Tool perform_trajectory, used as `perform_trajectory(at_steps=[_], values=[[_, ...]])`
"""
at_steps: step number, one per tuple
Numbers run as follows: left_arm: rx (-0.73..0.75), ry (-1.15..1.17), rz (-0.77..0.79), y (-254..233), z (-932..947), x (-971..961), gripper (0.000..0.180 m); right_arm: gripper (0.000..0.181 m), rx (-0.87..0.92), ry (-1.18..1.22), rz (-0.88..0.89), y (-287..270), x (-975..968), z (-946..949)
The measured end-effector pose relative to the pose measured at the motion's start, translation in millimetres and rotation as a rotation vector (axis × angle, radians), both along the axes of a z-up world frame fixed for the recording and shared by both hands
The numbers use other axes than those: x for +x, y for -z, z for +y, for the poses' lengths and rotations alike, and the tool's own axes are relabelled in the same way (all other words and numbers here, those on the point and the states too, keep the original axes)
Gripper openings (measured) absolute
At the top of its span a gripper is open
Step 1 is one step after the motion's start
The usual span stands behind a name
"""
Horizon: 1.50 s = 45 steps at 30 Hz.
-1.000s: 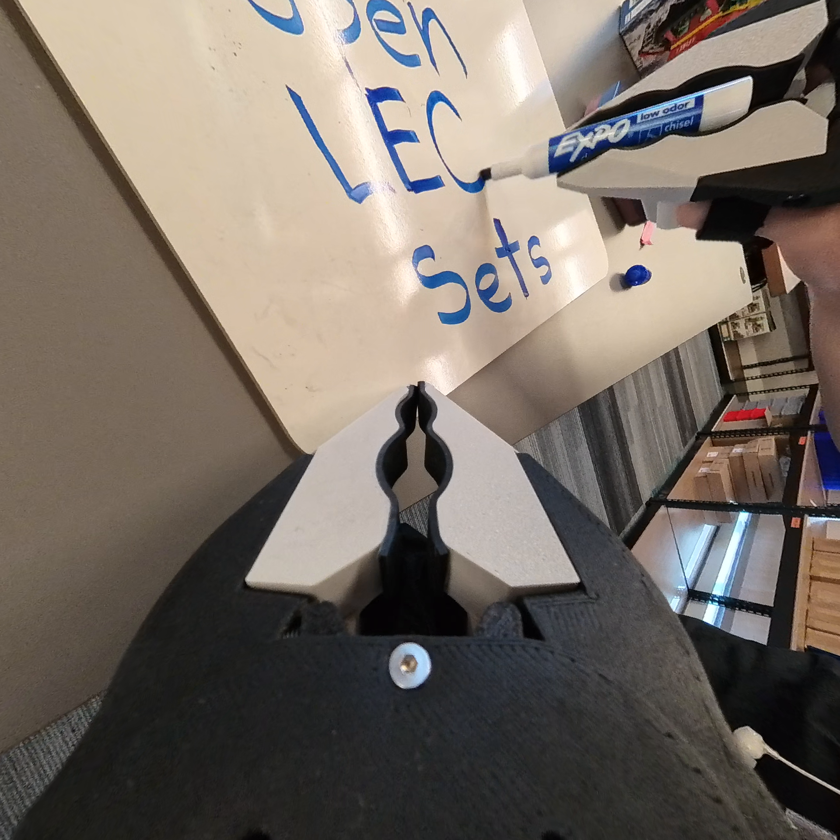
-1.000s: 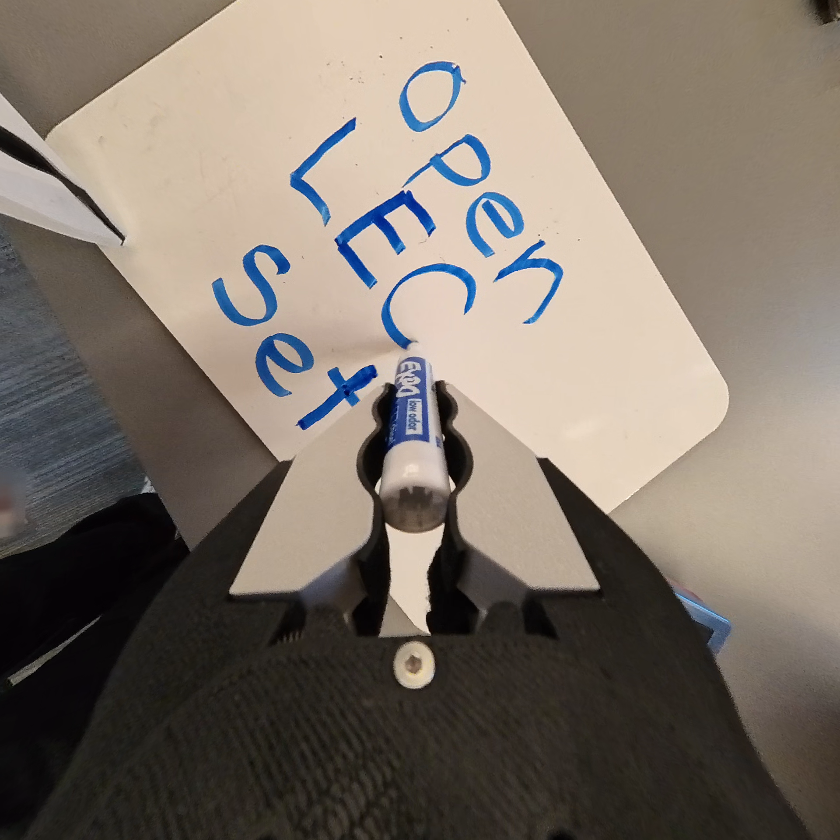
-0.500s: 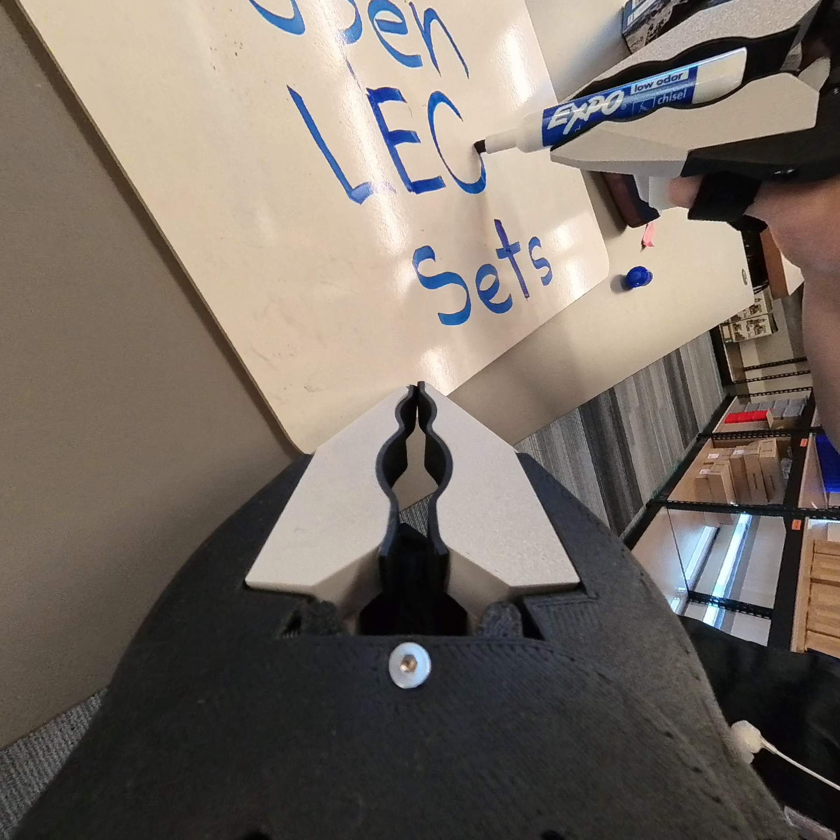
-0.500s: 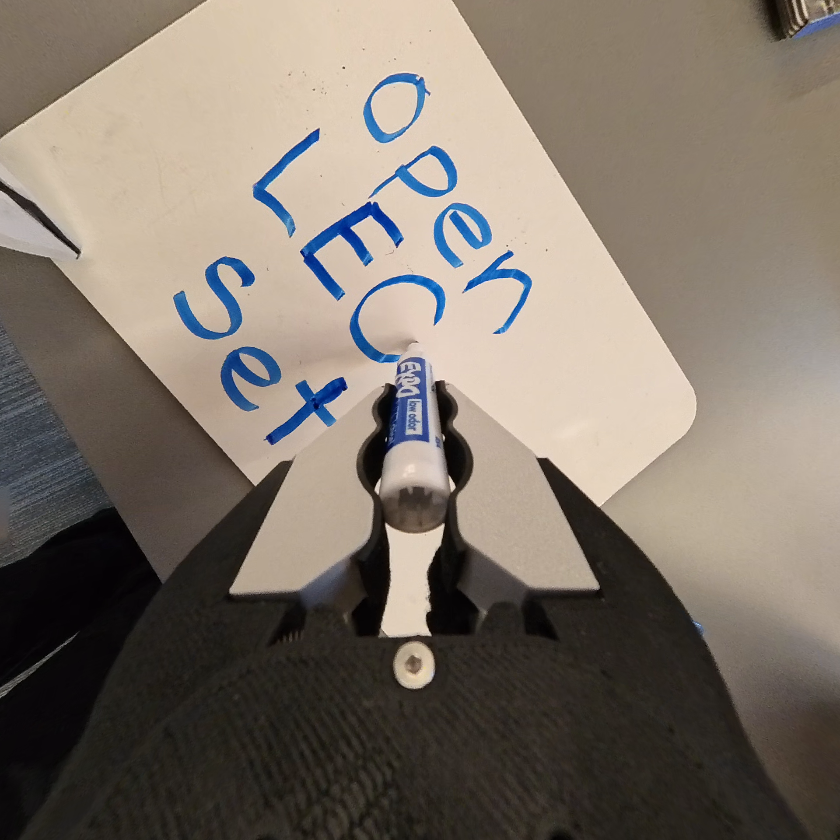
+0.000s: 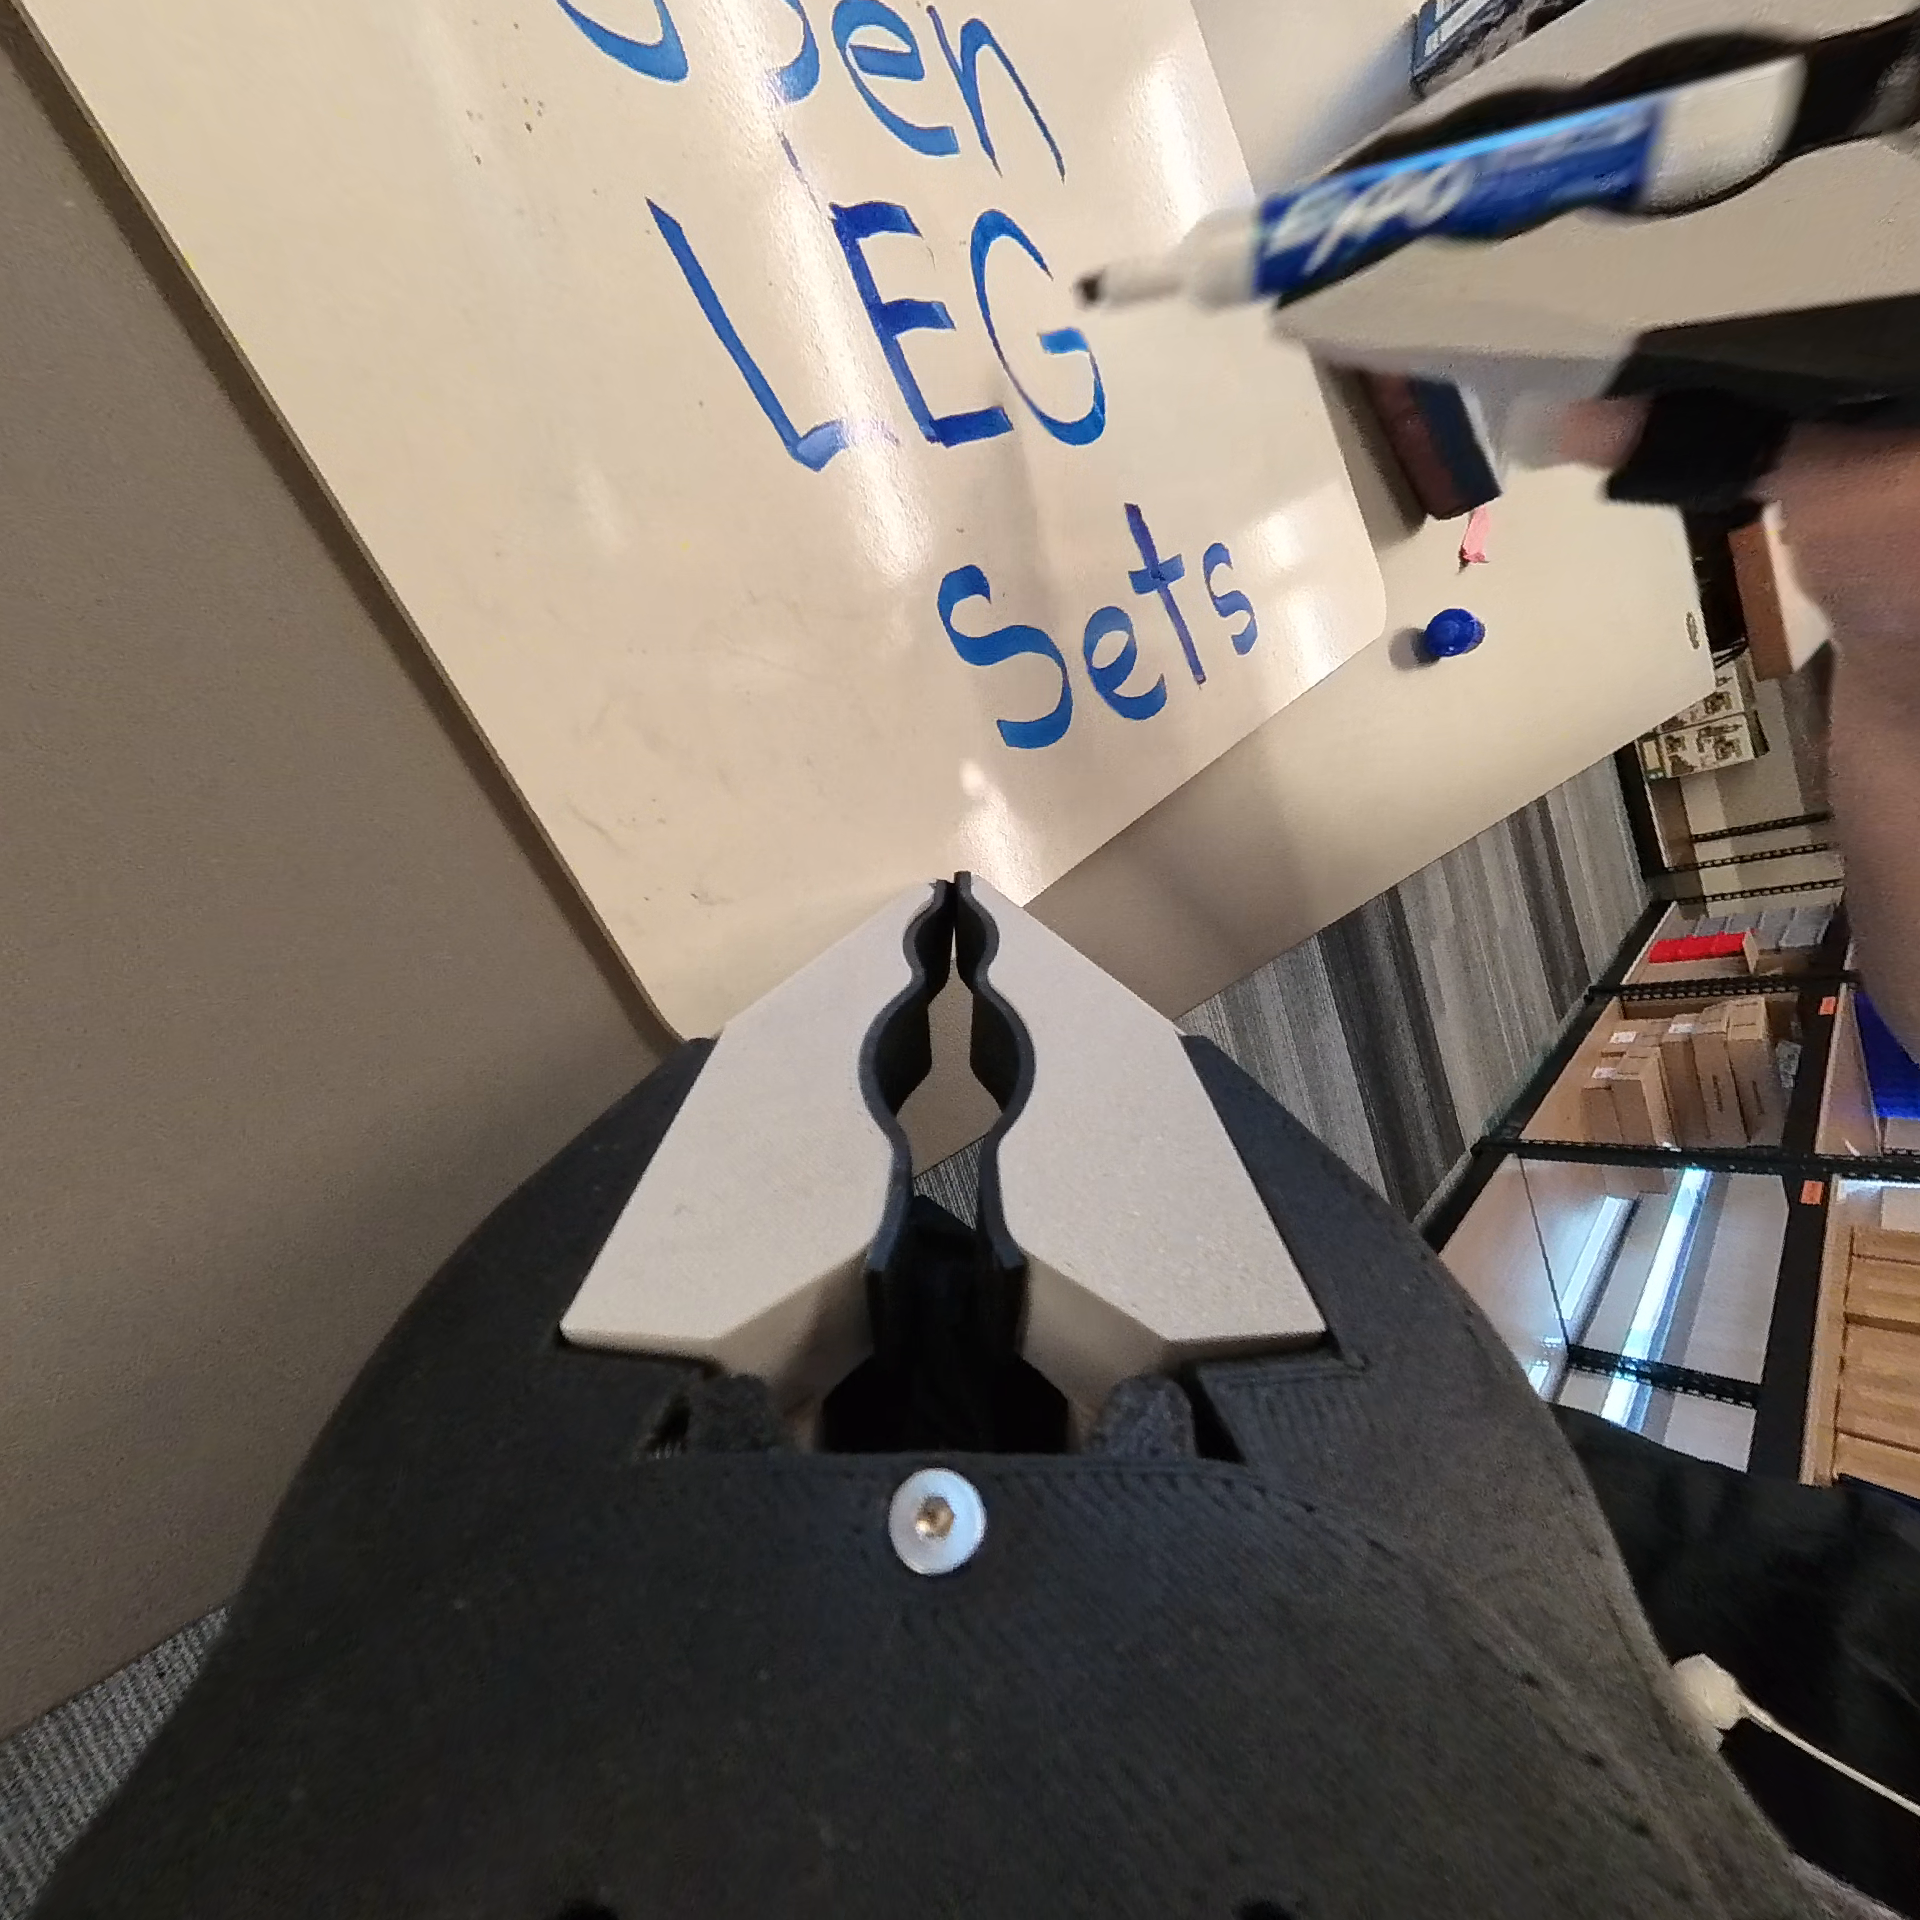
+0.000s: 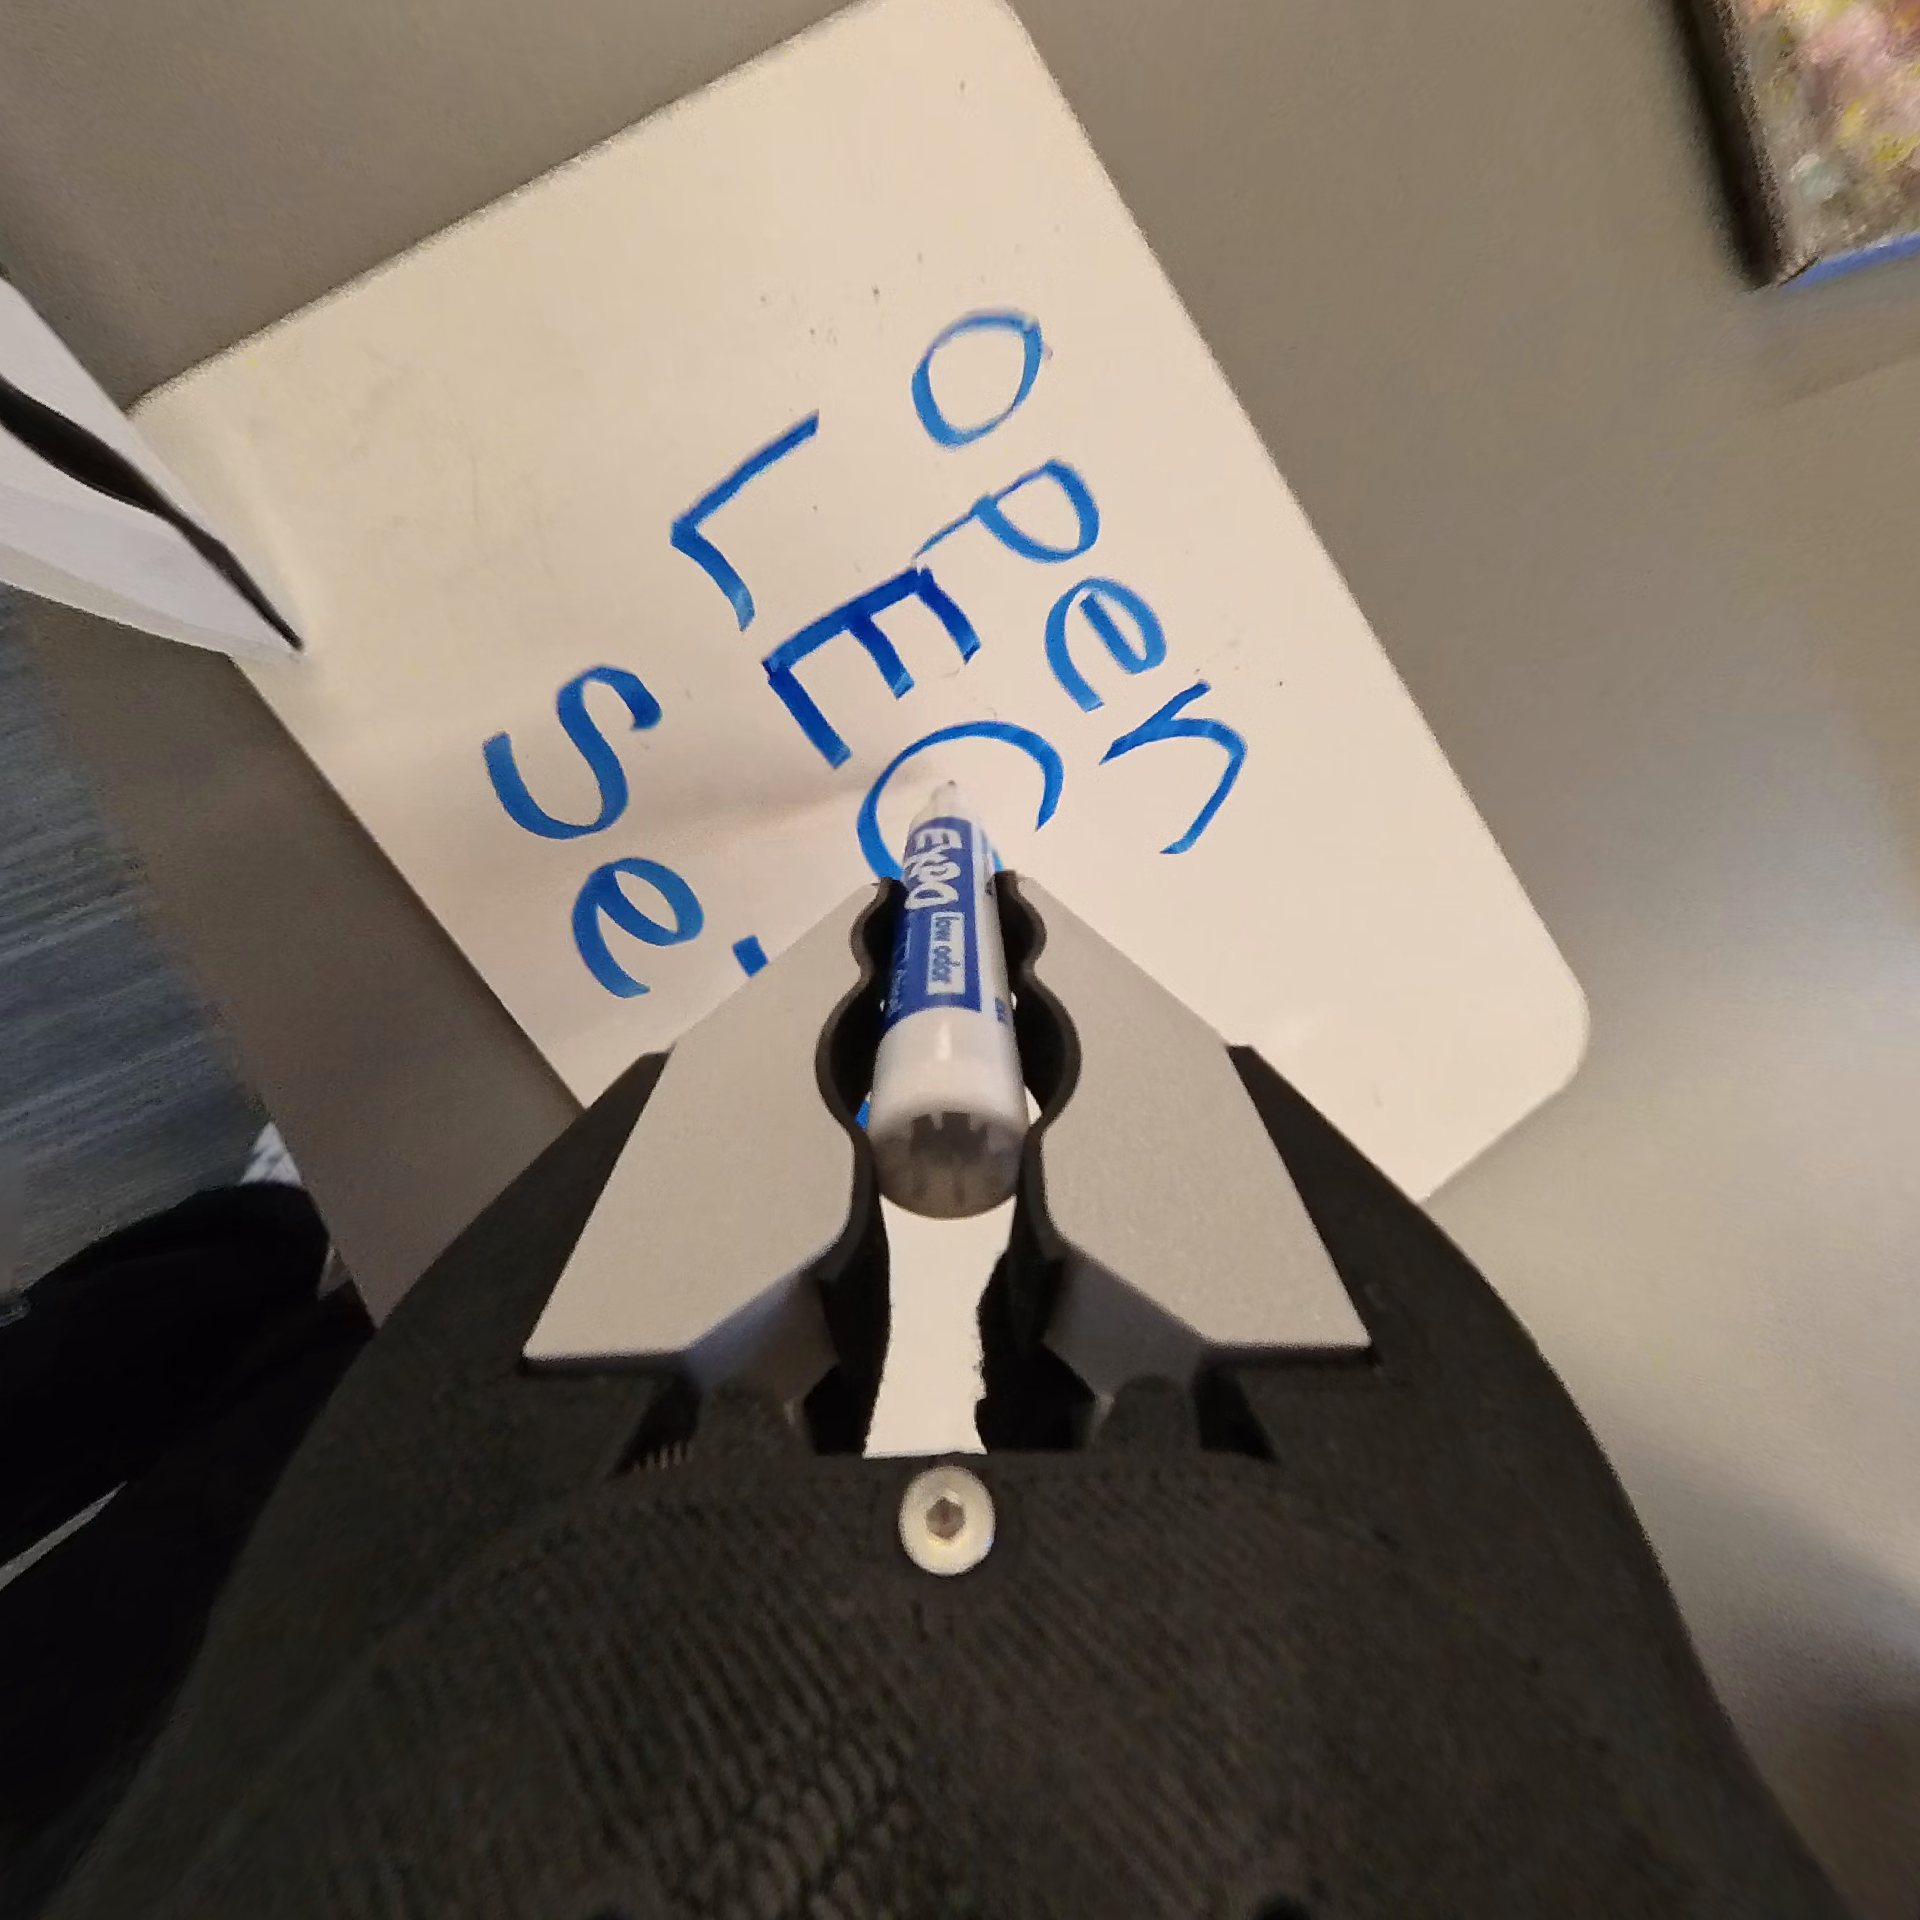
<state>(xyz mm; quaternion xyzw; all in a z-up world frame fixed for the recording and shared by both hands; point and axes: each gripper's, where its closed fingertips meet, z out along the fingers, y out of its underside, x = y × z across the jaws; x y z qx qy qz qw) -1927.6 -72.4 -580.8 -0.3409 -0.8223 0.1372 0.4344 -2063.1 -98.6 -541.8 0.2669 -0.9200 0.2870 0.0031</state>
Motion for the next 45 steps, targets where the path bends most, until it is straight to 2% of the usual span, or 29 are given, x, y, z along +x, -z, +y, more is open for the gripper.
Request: perform_trajectory(at_steps=[3, 5, 9, 12, 15, 20, 45], values=[[0.005, -0.002, 0.006, 0.0, 0.1, 0.1, 0.000, 0.017, -0.132, 0.036, -0.019, -46.7, -7.2, 2.7], [0.007, 0.000, 0.004, 0.0, 0.2, 0.1, 0.000, 0.017, -0.125, 0.057, -0.036, -54.6, -16.7, 11.9], [0.002, 0.004, -0.008, 0.0, 1.0, 0.6, 0.000, 0.018, -0.092, -0.003, -0.015, -22.1, -38.5, 23.0], [0.005, 0.003, -0.009, 0.0, 1.4, 1.5, 0.000, 0.017, -0.138, -0.050, -0.013, -18.4, -48.7, 13.9], [0.003, 0.001, -0.014, -0.1, 1.4, 1.7, 0.000, 0.017, -0.112, -0.100, -0.004, -7.6, -49.2, 9.1], [0.004, -0.006, -0.012, -0.4, 1.4, 1.7, 0.000, 0.017, -0.101, -0.167, 0.088, 0.3, -47.2, 6.4], [0.011, -0.012, -0.006, -0.9, 2.0, 3.8, 0.000, 0.017, -0.035, -0.127, 0.061, 10.4, -47.2, -1.1]])
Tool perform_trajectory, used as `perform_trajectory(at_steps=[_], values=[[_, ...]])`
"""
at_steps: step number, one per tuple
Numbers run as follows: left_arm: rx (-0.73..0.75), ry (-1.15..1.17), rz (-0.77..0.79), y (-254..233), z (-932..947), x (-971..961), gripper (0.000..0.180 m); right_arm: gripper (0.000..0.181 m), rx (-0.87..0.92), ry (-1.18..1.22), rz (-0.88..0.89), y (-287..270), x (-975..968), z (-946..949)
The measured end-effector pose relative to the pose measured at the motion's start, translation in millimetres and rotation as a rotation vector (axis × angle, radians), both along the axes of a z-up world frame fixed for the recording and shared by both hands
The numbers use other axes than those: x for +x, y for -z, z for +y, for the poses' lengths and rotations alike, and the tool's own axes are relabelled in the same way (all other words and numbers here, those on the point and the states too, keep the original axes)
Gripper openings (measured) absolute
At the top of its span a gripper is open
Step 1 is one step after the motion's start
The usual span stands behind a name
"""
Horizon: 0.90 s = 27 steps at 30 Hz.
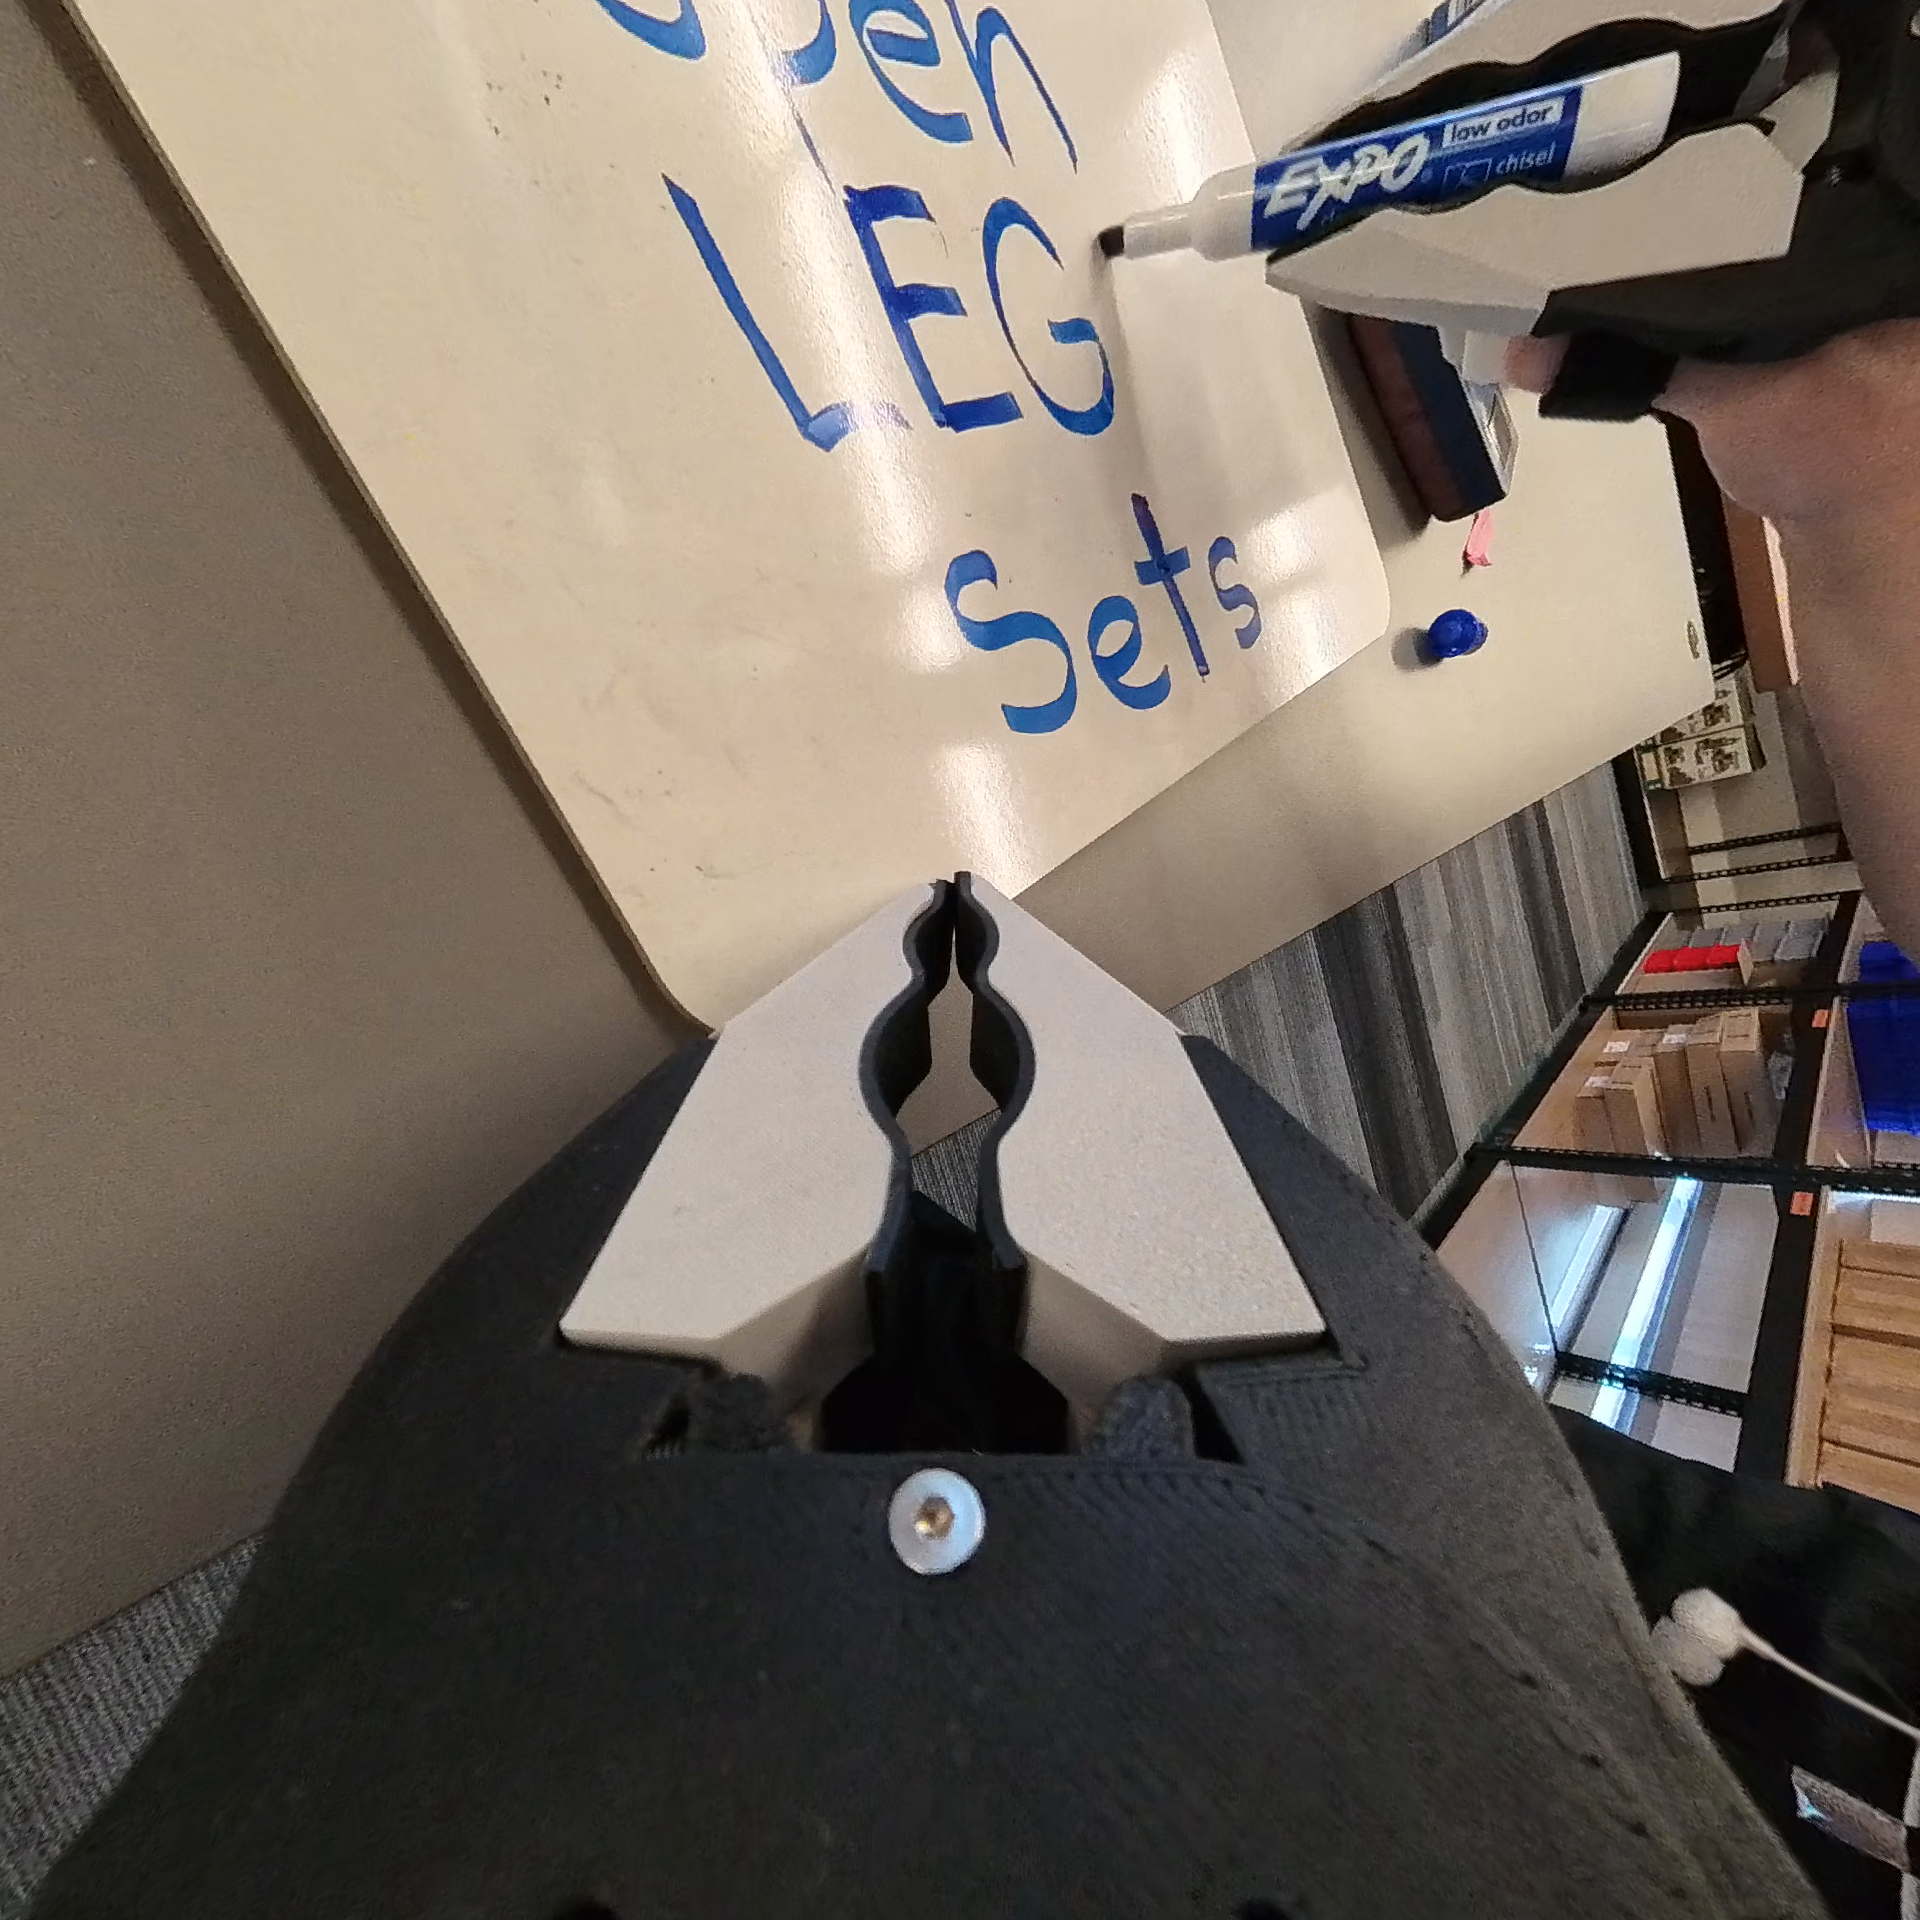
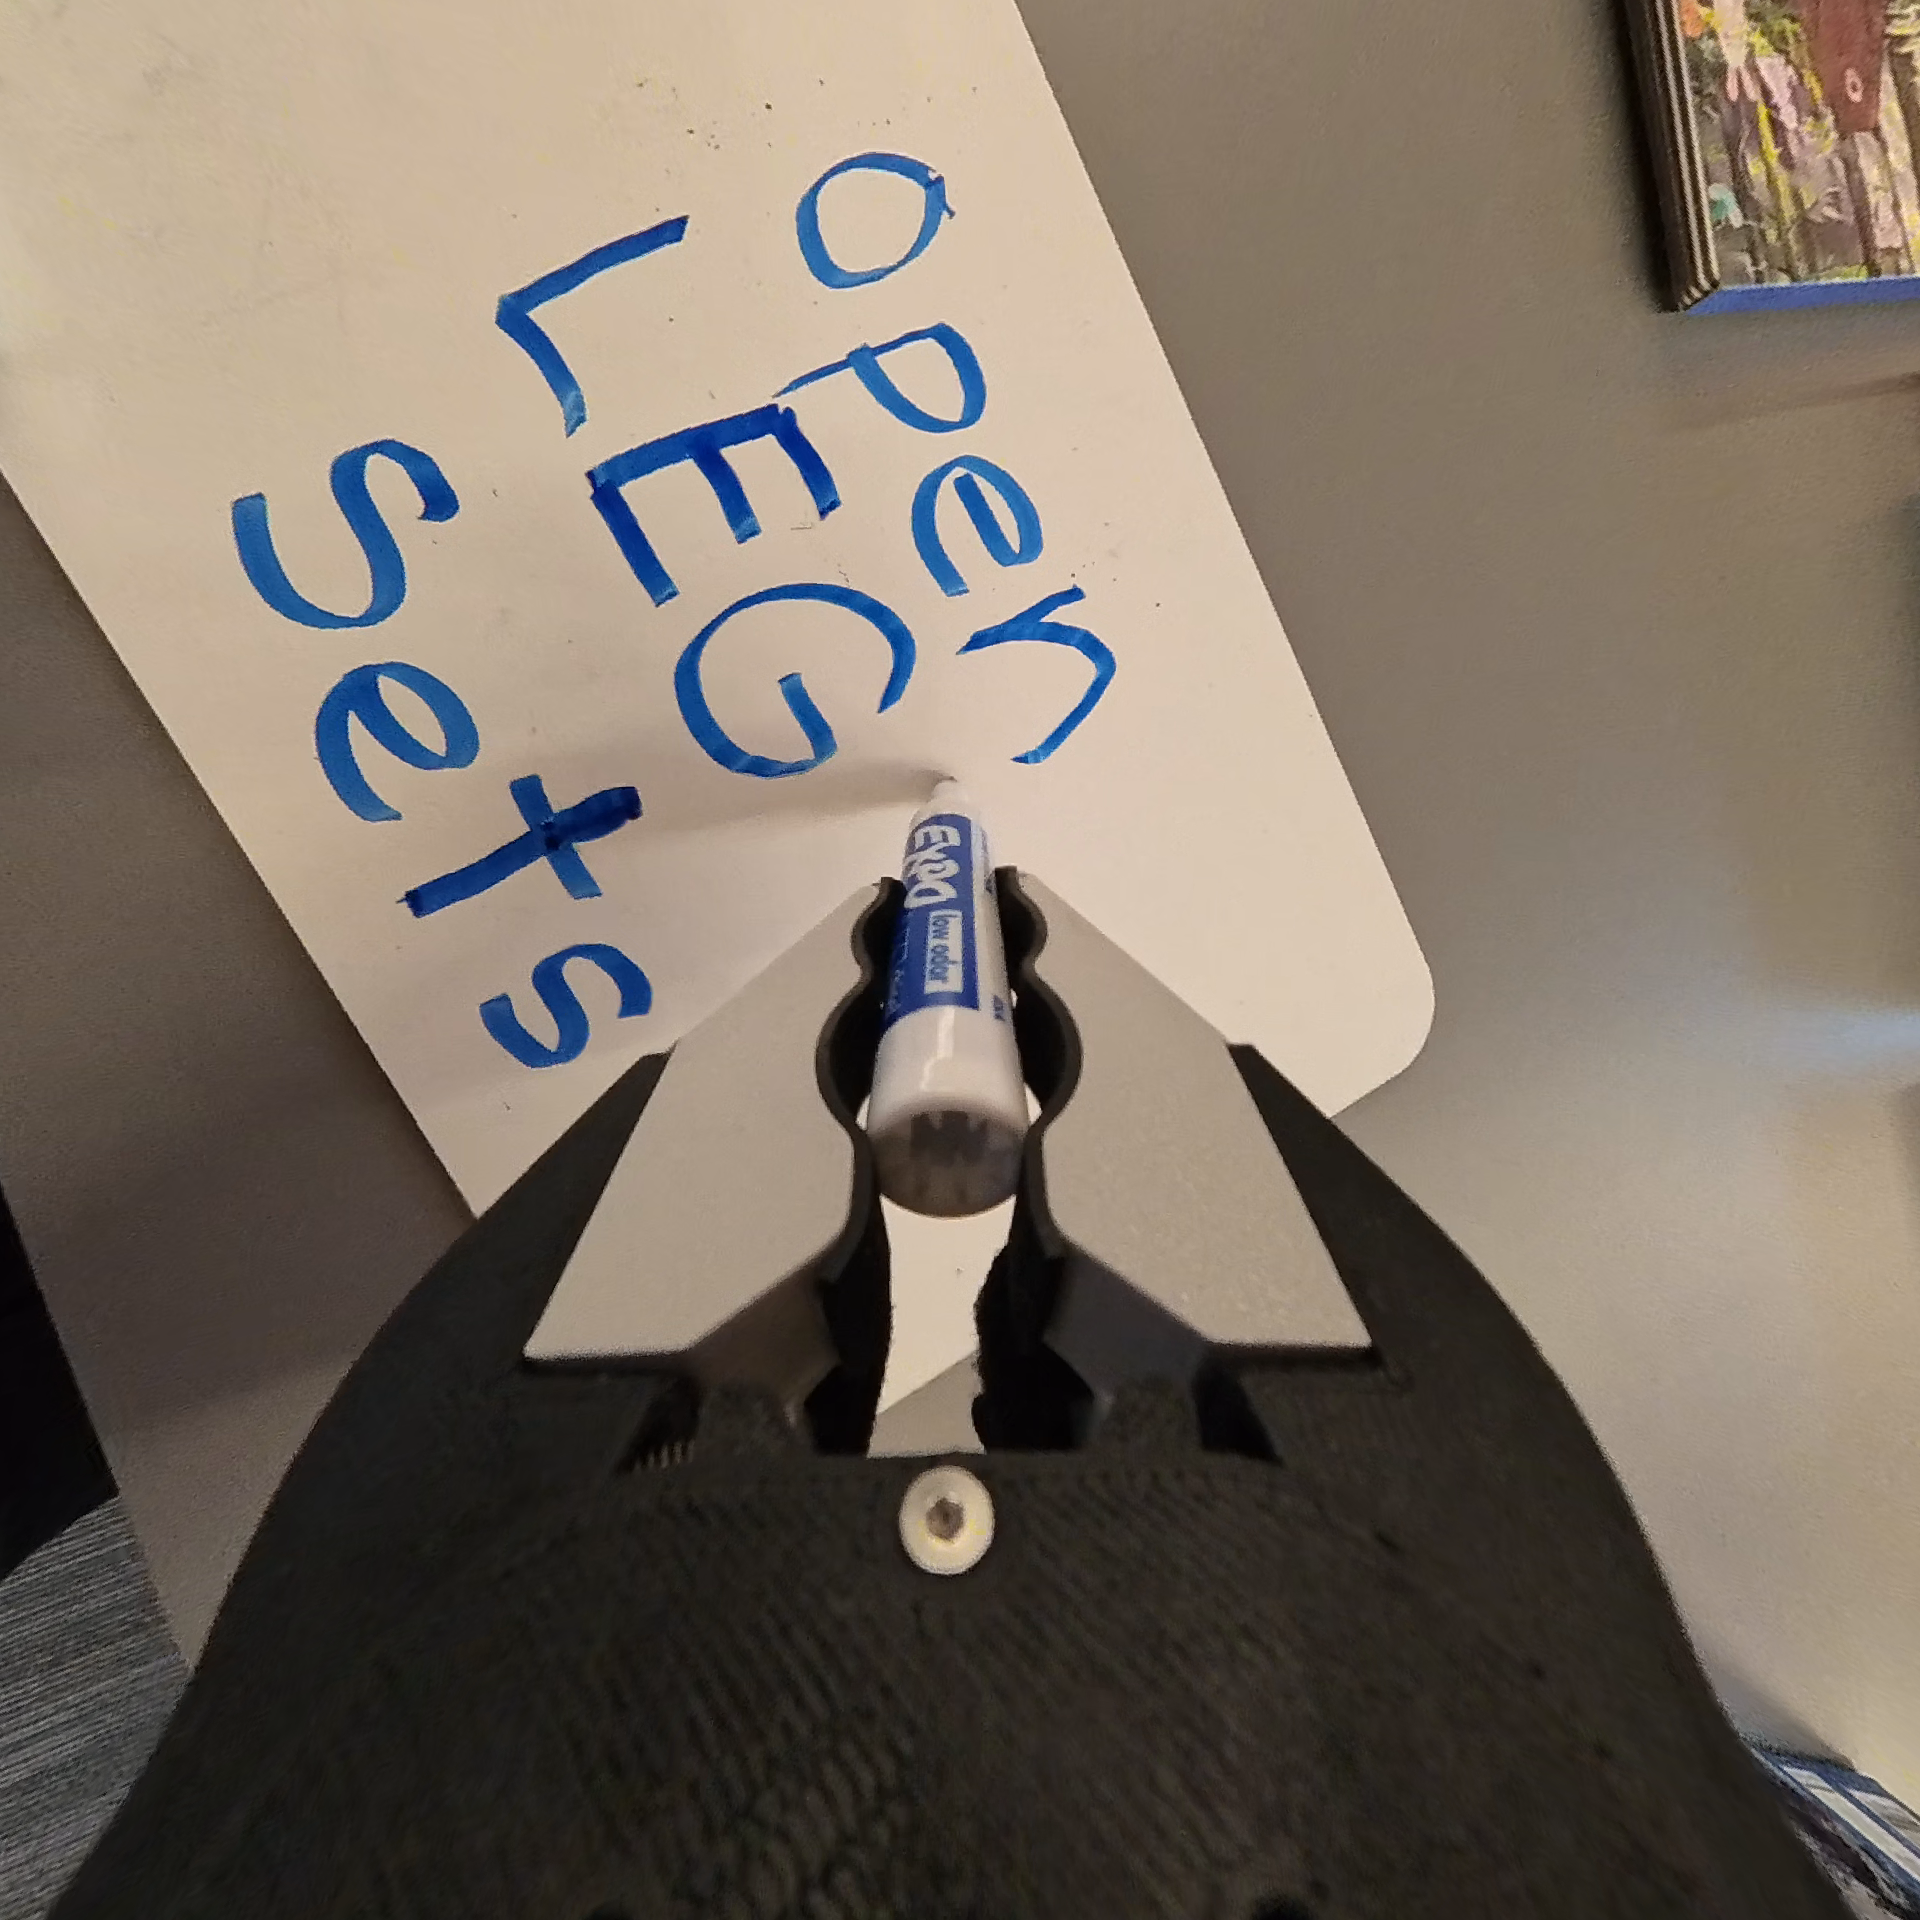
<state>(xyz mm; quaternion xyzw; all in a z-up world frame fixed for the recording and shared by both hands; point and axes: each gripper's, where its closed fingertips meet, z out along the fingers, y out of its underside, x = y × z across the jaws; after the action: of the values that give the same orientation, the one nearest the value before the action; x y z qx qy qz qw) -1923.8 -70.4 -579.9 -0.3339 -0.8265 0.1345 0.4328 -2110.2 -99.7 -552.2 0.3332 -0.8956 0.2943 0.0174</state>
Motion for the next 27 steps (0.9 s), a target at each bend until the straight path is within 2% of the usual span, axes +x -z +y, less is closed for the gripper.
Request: perform_trajectory(at_steps=[27], values=[[-0.002, -0.007, -0.003, 1.0, -0.6, -0.3, 0.000, 0.018, 0.072, 0.016, -0.028, 0.3, 11.4, 46.0]])
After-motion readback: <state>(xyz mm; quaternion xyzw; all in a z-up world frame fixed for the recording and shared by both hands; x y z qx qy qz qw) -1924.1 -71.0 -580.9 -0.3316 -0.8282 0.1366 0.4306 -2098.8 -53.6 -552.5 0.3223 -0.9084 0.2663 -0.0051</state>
